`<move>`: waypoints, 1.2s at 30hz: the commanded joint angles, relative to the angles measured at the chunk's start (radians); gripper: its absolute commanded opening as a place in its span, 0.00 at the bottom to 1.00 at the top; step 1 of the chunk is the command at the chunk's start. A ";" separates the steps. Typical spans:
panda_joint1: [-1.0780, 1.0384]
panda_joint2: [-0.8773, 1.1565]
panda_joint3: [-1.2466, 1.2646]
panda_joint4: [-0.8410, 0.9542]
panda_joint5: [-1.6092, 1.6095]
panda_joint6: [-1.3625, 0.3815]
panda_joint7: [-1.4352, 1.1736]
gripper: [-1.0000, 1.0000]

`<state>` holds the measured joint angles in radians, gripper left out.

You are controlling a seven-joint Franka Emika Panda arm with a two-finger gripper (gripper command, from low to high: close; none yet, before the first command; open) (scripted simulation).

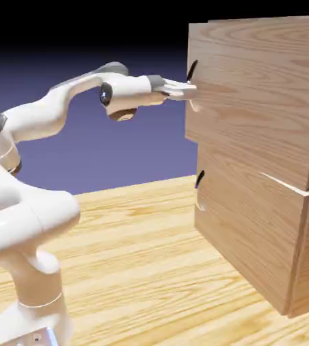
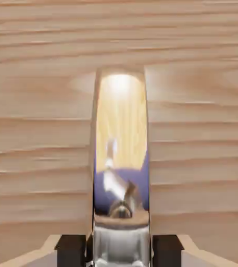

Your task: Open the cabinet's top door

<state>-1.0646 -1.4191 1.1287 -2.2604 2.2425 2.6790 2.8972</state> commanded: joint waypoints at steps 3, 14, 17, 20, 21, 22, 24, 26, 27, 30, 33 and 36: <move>0.044 -0.087 -0.058 -0.106 0.018 -0.130 0.002 0.00; 0.359 -0.147 -0.364 -0.495 -0.076 -0.473 -0.202 0.00; 0.411 -0.163 -0.473 -0.567 -0.152 -0.559 -0.236 0.00; 0.444 -0.175 -0.582 -0.619 -0.235 -0.635 -0.263 0.00; 0.451 -0.178 -0.618 -0.633 -0.263 -0.659 -0.272 0.00; 0.458 -0.180 -0.654 -0.645 -0.292 -0.682 -0.280 0.00; 0.466 -0.181 -0.727 -0.665 -0.351 -0.728 -0.295 0.00; 0.471 -0.179 -0.799 -0.680 -0.411 -0.772 -0.311 0.00; 0.472 -0.176 -0.835 -0.686 -0.441 -0.793 -0.318 0.00; 0.473 -0.161 -0.944 -0.695 -0.533 -0.857 -0.342 0.00; 0.472 -0.136 -1.053 -0.695 -0.627 -0.921 -0.368 0.00; 0.473 -0.099 -1.161 -0.685 -0.723 -0.985 -0.396 0.00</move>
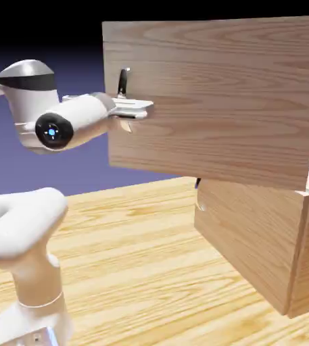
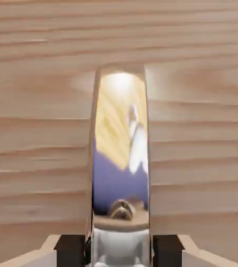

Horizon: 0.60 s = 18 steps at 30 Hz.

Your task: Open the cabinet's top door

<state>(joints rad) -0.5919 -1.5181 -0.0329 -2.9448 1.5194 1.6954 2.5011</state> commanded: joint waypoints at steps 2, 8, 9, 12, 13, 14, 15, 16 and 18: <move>0.003 0.032 -0.072 0.013 -0.064 -0.045 -0.020 0.00; 0.035 0.160 -0.290 0.087 -0.261 -0.183 -0.088 0.00; 0.046 0.186 -0.326 0.105 -0.294 -0.207 -0.100 0.00; 0.090 0.271 -0.435 0.171 -0.389 -0.283 -0.137 0.00; 0.108 0.300 -0.471 0.196 -0.420 -0.309 -0.150 0.00; 0.130 0.330 -0.507 0.223 -0.450 -0.335 -0.162 0.00; 0.153 0.360 -0.544 0.253 -0.478 -0.362 -0.174 0.00; 0.178 0.390 -0.580 0.283 -0.506 -0.390 -0.185 0.00; 0.236 0.450 -0.652 0.349 -0.557 -0.446 -0.208 0.00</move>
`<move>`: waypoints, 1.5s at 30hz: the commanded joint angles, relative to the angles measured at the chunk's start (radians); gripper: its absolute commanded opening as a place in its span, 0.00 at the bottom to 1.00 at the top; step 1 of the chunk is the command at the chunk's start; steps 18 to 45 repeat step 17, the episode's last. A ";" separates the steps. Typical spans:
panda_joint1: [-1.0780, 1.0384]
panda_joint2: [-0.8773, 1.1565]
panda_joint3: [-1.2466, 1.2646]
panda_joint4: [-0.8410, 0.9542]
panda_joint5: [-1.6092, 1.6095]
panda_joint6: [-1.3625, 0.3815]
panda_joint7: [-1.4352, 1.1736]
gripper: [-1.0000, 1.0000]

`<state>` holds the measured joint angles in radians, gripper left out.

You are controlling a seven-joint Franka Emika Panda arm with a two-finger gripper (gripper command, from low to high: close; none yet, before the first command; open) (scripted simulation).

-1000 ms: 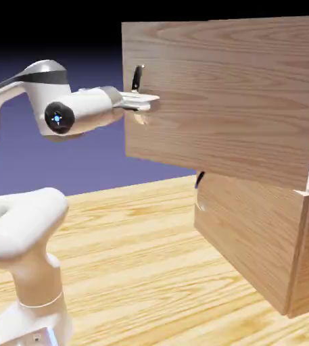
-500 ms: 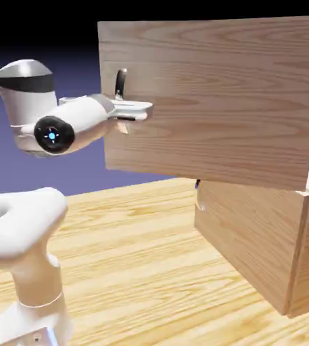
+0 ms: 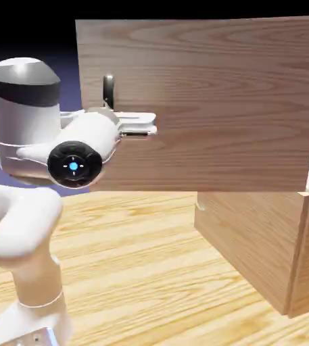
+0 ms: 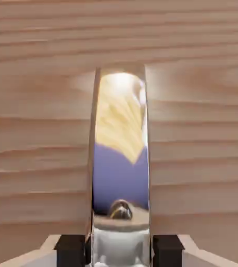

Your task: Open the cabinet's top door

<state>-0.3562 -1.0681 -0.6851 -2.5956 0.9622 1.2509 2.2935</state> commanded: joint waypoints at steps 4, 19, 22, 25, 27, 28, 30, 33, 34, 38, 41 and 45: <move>0.135 0.109 -0.144 0.143 -0.085 -0.114 -0.039 0.00; 0.606 0.278 -0.544 0.552 -0.223 -0.385 -0.080 0.00; 0.606 0.278 -0.544 0.552 -0.223 -0.385 -0.080 0.00; 0.606 0.278 -0.544 0.552 -0.223 -0.385 -0.080 0.00; 0.606 0.278 -0.544 0.552 -0.223 -0.385 -0.080 0.00; 0.606 0.278 -0.544 0.552 -0.223 -0.385 -0.080 0.00; 0.606 0.278 -0.544 0.552 -0.223 -0.385 -0.080 0.00; 0.606 0.278 -0.544 0.552 -0.223 -0.385 -0.080 0.00; 0.606 0.278 -0.544 0.552 -0.223 -0.385 -0.080 0.00; 0.606 0.278 -0.544 0.552 -0.223 -0.385 -0.080 0.00; 0.606 0.278 -0.544 0.552 -0.223 -0.385 -0.080 0.00; 0.606 0.278 -0.544 0.552 -0.223 -0.385 -0.080 0.00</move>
